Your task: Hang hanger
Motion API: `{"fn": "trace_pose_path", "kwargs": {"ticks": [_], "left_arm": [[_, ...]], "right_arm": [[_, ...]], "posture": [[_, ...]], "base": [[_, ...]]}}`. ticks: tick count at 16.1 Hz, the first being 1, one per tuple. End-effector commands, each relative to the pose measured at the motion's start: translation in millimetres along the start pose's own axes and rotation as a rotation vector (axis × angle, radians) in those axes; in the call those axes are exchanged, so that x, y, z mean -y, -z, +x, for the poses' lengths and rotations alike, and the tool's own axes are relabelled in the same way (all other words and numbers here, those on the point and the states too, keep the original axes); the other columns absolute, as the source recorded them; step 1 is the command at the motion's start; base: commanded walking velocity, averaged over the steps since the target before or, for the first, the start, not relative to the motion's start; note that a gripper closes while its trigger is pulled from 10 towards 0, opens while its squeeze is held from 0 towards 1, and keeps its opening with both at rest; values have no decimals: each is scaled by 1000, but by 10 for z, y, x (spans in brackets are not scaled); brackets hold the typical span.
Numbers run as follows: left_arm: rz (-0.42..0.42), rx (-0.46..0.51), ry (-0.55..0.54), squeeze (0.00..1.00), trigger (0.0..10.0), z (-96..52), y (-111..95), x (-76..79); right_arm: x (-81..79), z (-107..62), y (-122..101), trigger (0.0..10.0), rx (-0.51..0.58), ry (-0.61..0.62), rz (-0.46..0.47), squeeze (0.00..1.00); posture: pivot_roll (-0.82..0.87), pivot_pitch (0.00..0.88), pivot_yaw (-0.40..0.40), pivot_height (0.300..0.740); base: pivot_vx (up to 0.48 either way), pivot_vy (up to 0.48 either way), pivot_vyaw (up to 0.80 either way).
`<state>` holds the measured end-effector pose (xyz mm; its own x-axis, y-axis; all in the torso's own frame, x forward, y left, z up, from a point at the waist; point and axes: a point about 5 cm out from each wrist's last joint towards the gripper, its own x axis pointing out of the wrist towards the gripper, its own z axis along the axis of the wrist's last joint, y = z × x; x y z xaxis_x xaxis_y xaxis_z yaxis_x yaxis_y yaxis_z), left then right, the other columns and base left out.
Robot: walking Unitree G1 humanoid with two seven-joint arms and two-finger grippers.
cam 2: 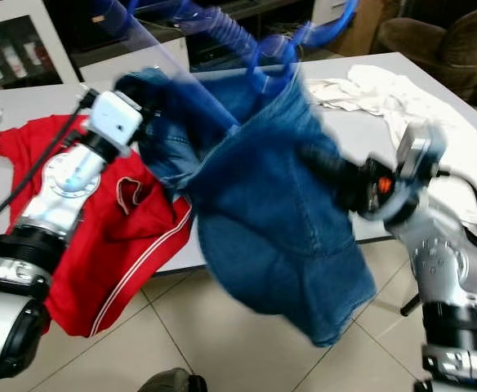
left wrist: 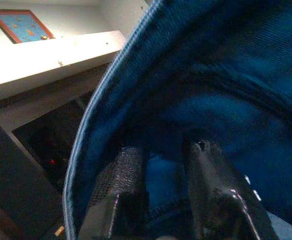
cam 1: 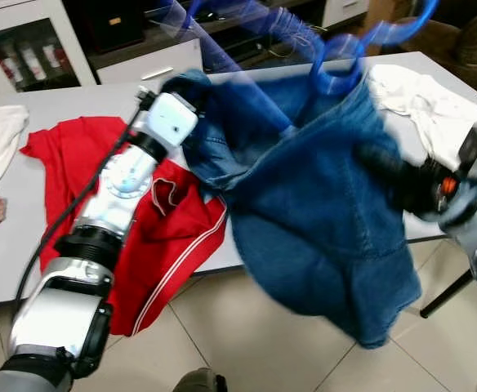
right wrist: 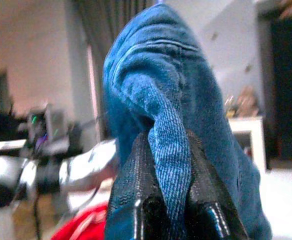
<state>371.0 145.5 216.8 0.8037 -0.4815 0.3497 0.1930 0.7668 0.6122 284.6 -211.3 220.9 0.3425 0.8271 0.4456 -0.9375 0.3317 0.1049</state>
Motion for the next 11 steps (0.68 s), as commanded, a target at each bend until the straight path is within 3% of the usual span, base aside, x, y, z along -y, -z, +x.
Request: {"fn": "trace_pose_path", "kwargs": {"ticks": [1,6,11], "left_arm": [[-12,15,25,0,10000,-6,-13,90],[-88,46,18,0,10000,17,-72,277],[-175,63,42,0,10000,-9,-116,501]], "right_arm": [[-4,89,-90,10000,79,-8,-13,0],[124,553,103,10000,191,131,14,0],[165,1012,385,10000,217,267,7,0]], "posture": [[-38,0,96,736],[-34,0,92,736],[-29,0,84,736]], "base": [[0,0,0],[0,0,0],[0,0,0]]}}
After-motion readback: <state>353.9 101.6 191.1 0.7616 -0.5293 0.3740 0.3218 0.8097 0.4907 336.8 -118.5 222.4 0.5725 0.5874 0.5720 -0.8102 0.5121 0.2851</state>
